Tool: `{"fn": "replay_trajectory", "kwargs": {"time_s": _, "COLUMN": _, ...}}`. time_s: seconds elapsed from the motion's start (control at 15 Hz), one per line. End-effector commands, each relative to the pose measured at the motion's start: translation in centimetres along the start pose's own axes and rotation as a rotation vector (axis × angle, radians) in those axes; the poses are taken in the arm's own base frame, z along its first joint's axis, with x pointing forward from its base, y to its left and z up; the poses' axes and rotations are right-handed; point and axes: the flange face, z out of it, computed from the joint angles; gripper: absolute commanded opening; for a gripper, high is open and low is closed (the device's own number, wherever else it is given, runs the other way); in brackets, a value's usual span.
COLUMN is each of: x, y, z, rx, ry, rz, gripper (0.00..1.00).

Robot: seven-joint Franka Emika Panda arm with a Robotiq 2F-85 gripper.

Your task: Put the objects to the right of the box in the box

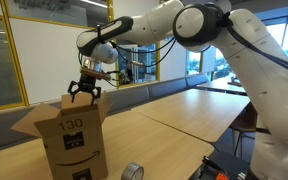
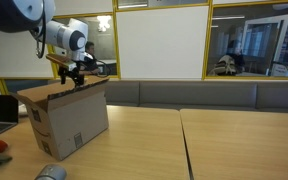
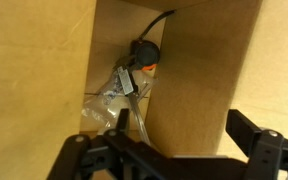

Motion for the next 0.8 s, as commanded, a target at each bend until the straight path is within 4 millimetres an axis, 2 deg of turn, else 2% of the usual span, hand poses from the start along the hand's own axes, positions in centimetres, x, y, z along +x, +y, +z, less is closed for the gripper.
{"fn": "replay_trajectory", "kwargs": {"time_s": 0.0, "x": -1.8, "y": 0.1, "z": -4.0, "rx": -0.056, "ry": 0.094, "rz": 0.098, "gripper": 1.0}}
{"fn": "replay_trajectory", "kwargs": {"time_s": 0.2, "x": -3.8, "y": 0.7, "z": -5.7, "rx": -0.115, "ry": 0.147, "rz": 0.188, "gripper": 1.0}}
{"fn": "replay_trajectory", "kwargs": {"time_s": 0.33, "x": -5.7, "y": 1.3, "z": -5.9, "rx": -0.15, "ry": 0.179, "rz": 0.248, "gripper": 1.0}}
{"fn": "replay_trajectory", "kwargs": {"time_s": 0.73, "x": -11.5, "y": 4.7, "z": -3.7, "rx": -0.164, "ry": 0.204, "rz": 0.461, "gripper": 1.0}}
